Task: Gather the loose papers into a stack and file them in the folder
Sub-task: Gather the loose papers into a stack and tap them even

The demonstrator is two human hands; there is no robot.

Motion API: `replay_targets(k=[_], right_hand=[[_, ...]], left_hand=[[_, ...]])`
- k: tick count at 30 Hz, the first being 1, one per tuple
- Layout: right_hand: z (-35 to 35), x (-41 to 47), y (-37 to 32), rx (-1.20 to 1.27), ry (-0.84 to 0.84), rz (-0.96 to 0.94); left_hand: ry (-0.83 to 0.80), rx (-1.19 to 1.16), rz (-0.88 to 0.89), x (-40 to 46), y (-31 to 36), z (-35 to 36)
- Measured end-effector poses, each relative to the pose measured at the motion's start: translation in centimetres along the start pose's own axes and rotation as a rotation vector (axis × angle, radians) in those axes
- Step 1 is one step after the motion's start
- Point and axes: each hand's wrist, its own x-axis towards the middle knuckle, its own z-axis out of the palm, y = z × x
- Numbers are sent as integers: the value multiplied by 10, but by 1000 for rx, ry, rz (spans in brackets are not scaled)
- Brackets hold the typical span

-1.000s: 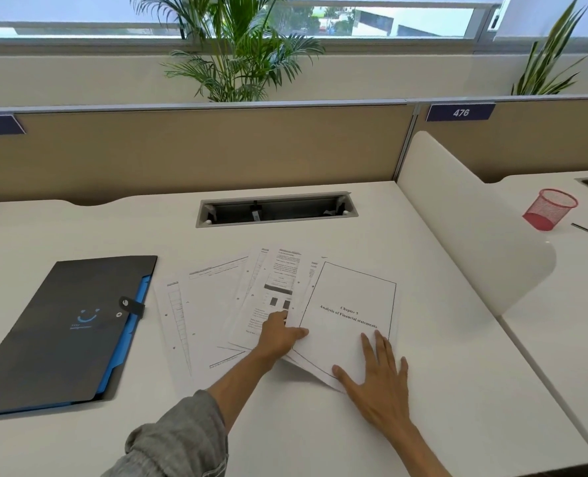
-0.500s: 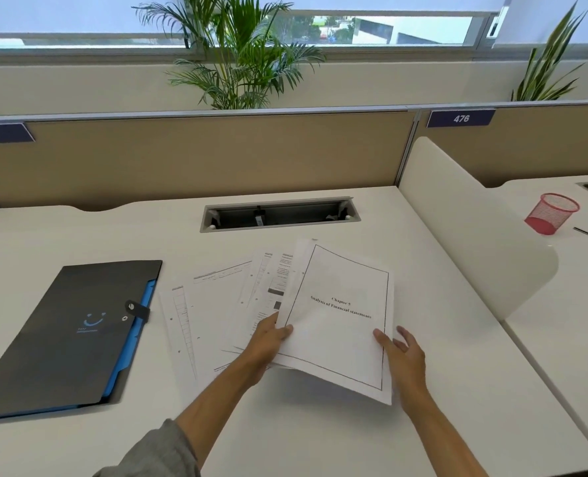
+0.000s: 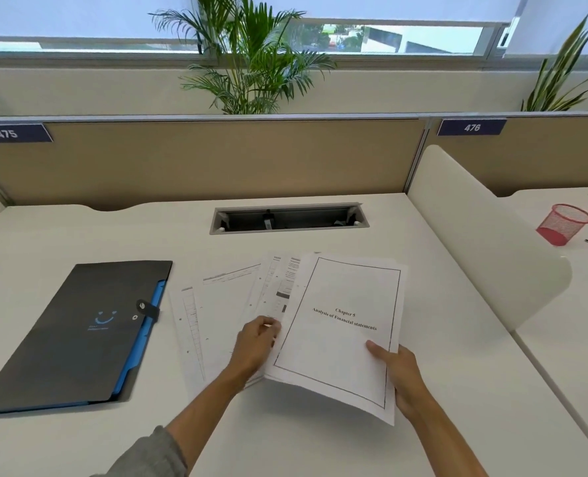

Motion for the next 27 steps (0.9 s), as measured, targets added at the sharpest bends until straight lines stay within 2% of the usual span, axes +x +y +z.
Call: replay_targets(k=[4, 7, 10, 12, 17, 20, 27], right_hand=[[-6, 2, 0, 8, 31, -13], [-10, 2, 0, 15, 54, -14], [-13, 3, -2, 26, 61, -14], [-14, 4, -2, 32, 57, -9], [-14, 6, -2, 31, 58, -12], [-13, 7, -3, 26, 55, -21], [-7, 13, -6, 3, 47, -29]], left_hand=[[260, 461, -26, 22, -12, -9], [288, 732, -71, 35, -16, -15], [290, 846, -92, 43, -14, -15], [283, 820, -92, 48, -13, -15], [209, 486, -108, 51, -6, -17], [149, 374, -78, 50, -3, -18], [-69, 70, -27, 49, -9, -27]])
